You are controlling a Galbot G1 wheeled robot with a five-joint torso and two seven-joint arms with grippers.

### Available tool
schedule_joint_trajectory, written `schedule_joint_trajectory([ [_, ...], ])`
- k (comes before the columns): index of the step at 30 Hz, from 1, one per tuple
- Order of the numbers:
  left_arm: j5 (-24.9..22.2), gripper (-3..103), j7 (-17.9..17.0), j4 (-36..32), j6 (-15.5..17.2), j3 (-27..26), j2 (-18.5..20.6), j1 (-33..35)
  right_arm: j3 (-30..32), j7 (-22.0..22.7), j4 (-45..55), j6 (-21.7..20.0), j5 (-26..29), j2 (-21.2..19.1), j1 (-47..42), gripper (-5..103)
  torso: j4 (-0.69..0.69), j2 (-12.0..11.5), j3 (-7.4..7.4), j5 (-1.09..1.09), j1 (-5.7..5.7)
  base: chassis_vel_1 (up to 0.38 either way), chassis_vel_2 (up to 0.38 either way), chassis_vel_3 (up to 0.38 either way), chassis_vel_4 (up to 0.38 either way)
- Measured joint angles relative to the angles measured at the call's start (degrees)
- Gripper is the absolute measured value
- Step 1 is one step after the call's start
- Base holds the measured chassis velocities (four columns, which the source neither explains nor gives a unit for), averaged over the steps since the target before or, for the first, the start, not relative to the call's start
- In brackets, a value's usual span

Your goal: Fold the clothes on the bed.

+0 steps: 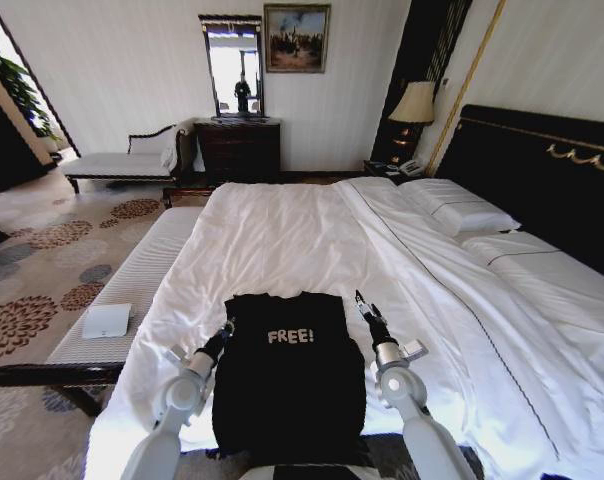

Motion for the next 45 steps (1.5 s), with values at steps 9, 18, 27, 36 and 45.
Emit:
schedule_joint_trajectory([
  [9, 2.5, 0, 0.3, 2.4, -0.2, 2.3, -1.2, -0.3, 0.1, -0.3, -0.8, 0.4, 0.1, -0.2, 0.1, 100, 0.0, 0.0, 0.0, 0.0, 0.0, 0.0, 0.0, 0.0, 0.0],
  [18, 4.5, 11, -0.5, 1.5, -1.0, 2.2, -2.7, 0.2, 0.3, -0.3, -0.6, 0.5, 0.2, -0.9, 0.1, 100, 0.0, 0.0, 0.0, 0.0, 0.0, 0.0, 0.0, 0.0, 0.0],
  [27, 0.8, 43, -2.7, -3.9, 0.6, -2.1, -4.5, 3.2, -1.8, -0.9, -5.4, 1.4, -0.5, -3.8, 2.3, 100, 0.0, 0.0, -0.01, 0.01, -0.01, 0.0, 0.0, 0.0, 0.0],
  [36, -1.6, 76, -5.9, -3.8, 0.1, -9.8, -3.0, 6.4, -6.6, -1.5, -12.9, -1.7, 4.3, -9.8, 10.4, 100, 0.01, 0.0, 0.0, 0.0, 0.0, 0.0, 0.0, 0.0, 0.0],
  [45, 0.1, 100, -5.7, -8.1, -0.5, -13.0, -4.2, 10.0, -14.8, -5.9, -22.2, -6.3, 8.7, -13.5, 17.9, 100, -0.01, 0.0, 0.0, 0.0, 0.0, 0.0, 0.0, 0.0, 0.0],
])
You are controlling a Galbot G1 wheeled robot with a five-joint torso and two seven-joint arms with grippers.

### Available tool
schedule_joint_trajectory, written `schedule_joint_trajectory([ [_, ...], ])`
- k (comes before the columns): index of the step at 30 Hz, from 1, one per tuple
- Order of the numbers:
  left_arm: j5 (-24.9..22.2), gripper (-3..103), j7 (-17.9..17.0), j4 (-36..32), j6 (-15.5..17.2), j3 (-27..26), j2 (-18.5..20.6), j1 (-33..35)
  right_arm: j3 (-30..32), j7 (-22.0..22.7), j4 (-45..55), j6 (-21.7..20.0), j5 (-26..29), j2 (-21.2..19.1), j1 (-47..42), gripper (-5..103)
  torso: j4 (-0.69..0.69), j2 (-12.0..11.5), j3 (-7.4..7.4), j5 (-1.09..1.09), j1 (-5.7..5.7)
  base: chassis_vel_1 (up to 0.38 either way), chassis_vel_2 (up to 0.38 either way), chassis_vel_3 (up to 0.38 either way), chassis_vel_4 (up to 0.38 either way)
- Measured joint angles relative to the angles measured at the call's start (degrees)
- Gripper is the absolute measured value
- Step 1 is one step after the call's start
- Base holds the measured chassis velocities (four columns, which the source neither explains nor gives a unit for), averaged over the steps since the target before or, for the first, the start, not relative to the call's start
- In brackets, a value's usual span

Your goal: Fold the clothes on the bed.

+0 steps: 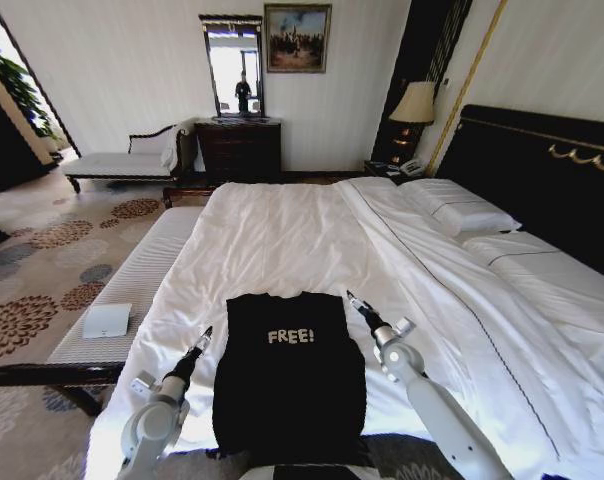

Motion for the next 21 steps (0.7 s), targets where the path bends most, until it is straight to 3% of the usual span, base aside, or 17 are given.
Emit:
schedule_joint_trajectory([
  [9, 2.3, 100, -0.1, -6.1, -0.1, -0.6, -0.4, 2.8, -6.9, -8.8, -8.3, -0.6, -0.6, -0.8, 6.3, 100, 0.01, 0.0, 0.0, 0.0, 0.0, 0.0, 0.0, 0.0, 0.0],
  [18, 2.5, 100, -0.8, -8.2, -0.1, -1.1, -1.4, 3.7, -8.5, -9.7, -15.3, 0.9, -2.3, 2.2, 10.7, 102, 0.01, 0.0, 0.0, 0.0, 0.0, 0.0, 0.0, 0.0, 0.0],
  [21, 2.5, 100, -0.9, -8.5, -0.1, -1.1, -1.8, 3.7, -8.4, -9.8, -17.5, 1.5, -2.8, 3.3, 11.6, 96, 0.0, 0.0, 0.0, 0.0, 0.0, 0.0, 0.0, 0.0, 0.0],
])
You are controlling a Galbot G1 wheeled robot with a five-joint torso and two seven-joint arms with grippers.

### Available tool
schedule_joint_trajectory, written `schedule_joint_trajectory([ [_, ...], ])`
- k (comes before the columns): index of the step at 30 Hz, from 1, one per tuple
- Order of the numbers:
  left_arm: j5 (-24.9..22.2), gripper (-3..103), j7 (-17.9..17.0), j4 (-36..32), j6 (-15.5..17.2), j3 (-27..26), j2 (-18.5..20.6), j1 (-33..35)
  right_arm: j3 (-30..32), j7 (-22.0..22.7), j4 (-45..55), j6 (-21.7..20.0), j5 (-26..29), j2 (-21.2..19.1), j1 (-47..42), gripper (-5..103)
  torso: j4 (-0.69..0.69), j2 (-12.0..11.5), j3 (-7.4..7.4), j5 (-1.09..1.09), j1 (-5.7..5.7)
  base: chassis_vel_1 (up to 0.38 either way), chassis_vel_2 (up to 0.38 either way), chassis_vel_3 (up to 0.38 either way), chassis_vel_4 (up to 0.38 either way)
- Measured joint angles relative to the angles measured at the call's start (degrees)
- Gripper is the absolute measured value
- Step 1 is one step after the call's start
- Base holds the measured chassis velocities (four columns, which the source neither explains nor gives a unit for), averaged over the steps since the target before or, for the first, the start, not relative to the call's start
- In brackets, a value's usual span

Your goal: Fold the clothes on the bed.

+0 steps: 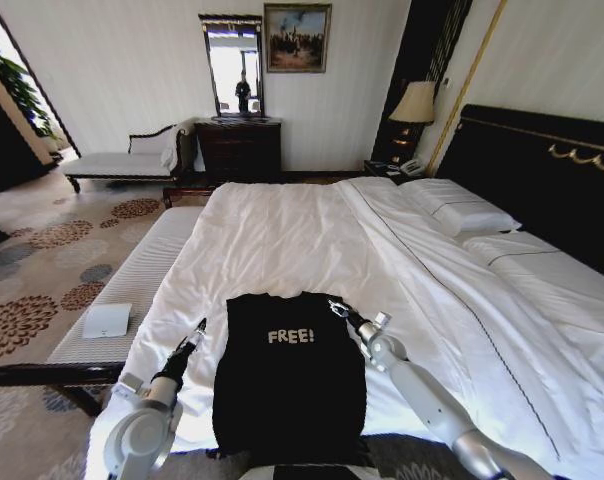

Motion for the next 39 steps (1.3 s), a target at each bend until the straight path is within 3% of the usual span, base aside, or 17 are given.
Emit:
schedule_joint_trajectory([
  [5, 0.0, 100, -0.1, 0.0, 0.0, 0.4, -0.4, -0.2, 1.0, 0.3, -2.0, 0.7, -0.1, 1.5, 0.7, 81, 0.01, 0.0, 0.0, 0.0, 0.0, 0.0, 0.0, 0.0, 0.0],
  [8, 0.1, 100, -0.3, 0.5, 0.0, 0.6, -0.4, -0.6, 1.9, 0.6, -2.4, 1.0, -0.6, 1.8, 0.7, 64, 0.0, 0.0, 0.0, 0.0, 0.01, 0.0, 0.0, 0.0, 0.0],
  [10, 0.1, 100, -0.3, 0.6, 0.0, 0.7, -0.4, -0.6, 2.2, 0.8, -2.4, 1.0, -0.7, 1.9, 0.7, 64, 0.0, 0.0, 0.0, 0.0, 0.01, 0.0, 0.0, 0.0, 0.0],
  [15, 0.1, 100, -0.4, 1.4, 0.0, 1.2, -0.7, -1.2, 3.2, 1.1, -2.5, 1.1, -1.2, 1.4, 0.3, 37, 0.0, 0.0, 0.0, -0.01, 0.01, 0.0, 0.0, 0.0, 0.0],
  [18, 0.0, 100, -0.5, 1.8, 0.0, 1.4, -0.7, -1.6, 3.3, 1.1, -2.8, 1.1, -1.4, 1.7, 0.1, 32, 0.0, 0.0, -0.01, 0.0, 0.01, 0.0, 0.0, 0.0, 0.0],
  [20, -0.1, 100, -0.6, 2.3, 0.0, 1.5, -0.7, -2.0, 3.3, 1.1, -3.0, 1.1, -1.6, 2.1, 0.0, 20, 0.0, 0.0, -0.01, 0.0, 0.01, 0.0, 0.0, 0.0, 0.0],
  [23, -0.2, 100, -0.8, 2.7, 0.1, 1.6, -0.6, -2.4, 3.4, 0.9, -3.5, 1.0, -2.0, 2.6, -0.1, 12, 0.0, 0.0, -0.01, -0.01, 0.01, 0.0, 0.0, 0.0, 0.0],
  [31, -0.7, 100, -0.9, 3.4, 0.1, 1.5, -0.1, -2.7, 3.9, 0.1, -4.3, 1.3, -2.8, 3.5, -0.6, 7, 0.0, 0.0, -0.01, -0.01, 0.01, 0.0, 0.0, 0.0, 0.0],
  [33, -1.5, 100, -1.2, 3.8, 0.1, 1.2, 0.3, -3.2, 4.3, -0.5, -4.3, 1.8, -3.2, 3.9, -0.9, 1, 0.01, 0.0, -0.01, 0.0, 0.01, 0.0, 0.0, 0.0, 0.0],
  [39, -1.8, 100, -2.2, 6.1, 0.1, 1.6, 2.0, -5.7, 5.3, -0.3, -2.9, 3.4, -3.9, 4.5, -1.0, 0, 0.02, 0.0, 0.0, 0.0, 0.0, 0.0, 0.0, 0.0, 0.0],
])
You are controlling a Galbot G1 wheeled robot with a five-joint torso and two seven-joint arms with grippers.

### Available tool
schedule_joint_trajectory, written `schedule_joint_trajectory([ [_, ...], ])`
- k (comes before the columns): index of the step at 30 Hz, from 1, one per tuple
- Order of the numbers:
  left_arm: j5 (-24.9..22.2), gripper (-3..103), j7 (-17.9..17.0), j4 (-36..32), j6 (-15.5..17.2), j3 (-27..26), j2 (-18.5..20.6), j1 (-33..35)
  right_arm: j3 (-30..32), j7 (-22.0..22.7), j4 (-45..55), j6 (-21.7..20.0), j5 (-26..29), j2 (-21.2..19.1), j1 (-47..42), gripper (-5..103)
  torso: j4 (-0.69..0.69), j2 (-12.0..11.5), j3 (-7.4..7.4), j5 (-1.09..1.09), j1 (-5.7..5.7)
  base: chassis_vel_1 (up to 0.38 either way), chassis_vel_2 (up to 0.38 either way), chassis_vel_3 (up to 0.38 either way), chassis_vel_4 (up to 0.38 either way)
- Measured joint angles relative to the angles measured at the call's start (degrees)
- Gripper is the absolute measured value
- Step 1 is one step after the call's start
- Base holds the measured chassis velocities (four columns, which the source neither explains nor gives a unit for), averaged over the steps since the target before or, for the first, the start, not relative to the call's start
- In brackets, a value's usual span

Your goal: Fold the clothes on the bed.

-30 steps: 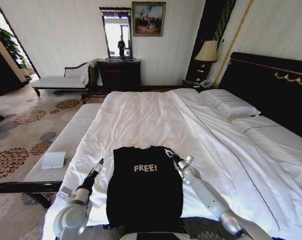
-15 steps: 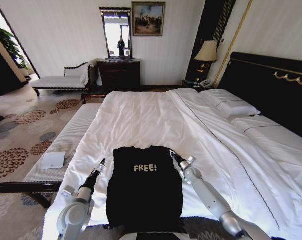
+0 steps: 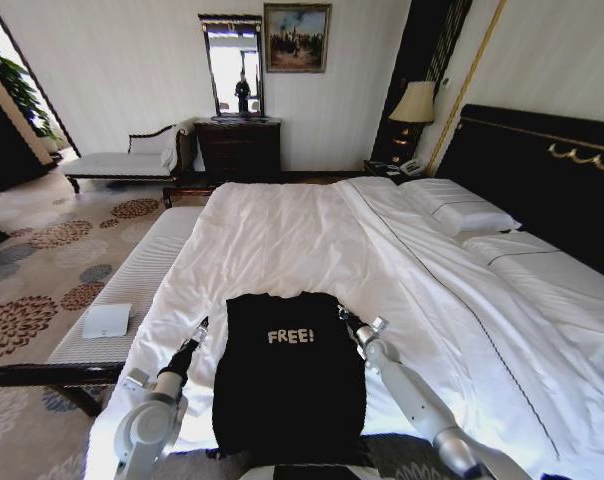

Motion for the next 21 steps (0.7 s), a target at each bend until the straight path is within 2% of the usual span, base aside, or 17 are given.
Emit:
schedule_joint_trajectory([
  [7, 0.1, 100, -2.0, 6.2, 0.1, 2.1, 2.8, -6.3, 1.1, 1.4, 3.9, 0.6, -0.1, -1.1, -0.4, 0, 0.0, 0.0, 0.0, 0.0, 0.0, 0.0, 0.0, 0.0, 0.0],
  [10, 0.1, 100, -2.8, 13.7, 0.6, 4.6, 4.9, -13.7, 1.1, 2.3, 6.1, 0.7, -0.5, -2.9, -1.0, 0, -0.01, 0.0, 0.0, -0.01, 0.0, 0.0, 0.0, 0.0, 0.0],
  [13, 0.2, 100, -3.0, 17.8, 0.7, 5.9, 5.6, -17.5, 1.2, 2.6, 7.2, 0.7, -0.7, -3.6, -1.6, 0, -0.02, 0.0, 0.0, 0.02, 0.0, 0.0, 0.0, 0.0, 0.0],
  [17, 0.3, 100, -3.0, 24.8, 1.2, 8.9, 5.3, -23.2, 1.5, 3.0, 8.7, 0.7, -1.5, -4.2, -2.8, 0, -0.01, 0.0, 0.0, 0.02, 0.0, 0.0, 0.0, 0.0, 0.0],
  [21, 1.1, 100, -2.7, 28.5, 1.1, 10.9, 4.0, -26.2, 1.6, 3.5, 9.0, 0.8, -1.9, -4.1, -3.3, 0, -0.02, 0.0, 0.01, -0.01, 0.0, 0.0, 0.0, 0.0, 0.0],
])
